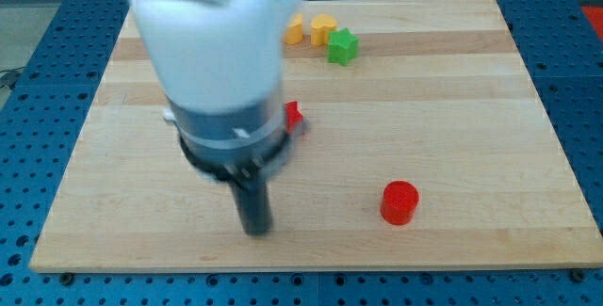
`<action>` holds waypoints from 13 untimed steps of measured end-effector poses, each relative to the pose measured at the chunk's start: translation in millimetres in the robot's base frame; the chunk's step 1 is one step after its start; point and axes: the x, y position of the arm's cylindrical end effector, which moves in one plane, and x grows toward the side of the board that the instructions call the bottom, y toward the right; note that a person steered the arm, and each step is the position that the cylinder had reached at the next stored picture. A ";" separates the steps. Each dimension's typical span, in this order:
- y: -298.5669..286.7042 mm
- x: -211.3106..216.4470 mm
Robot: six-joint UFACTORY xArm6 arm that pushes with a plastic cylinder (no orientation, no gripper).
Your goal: Slide the blue cube to the bottom right side of the red star
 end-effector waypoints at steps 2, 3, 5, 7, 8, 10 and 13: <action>-37.4 -86.2; -18.0 -86.3; 13.0 -84.4; 69.6 -80.5; 69.3 -80.5; 17.7 -50.0; 121.7 -32.0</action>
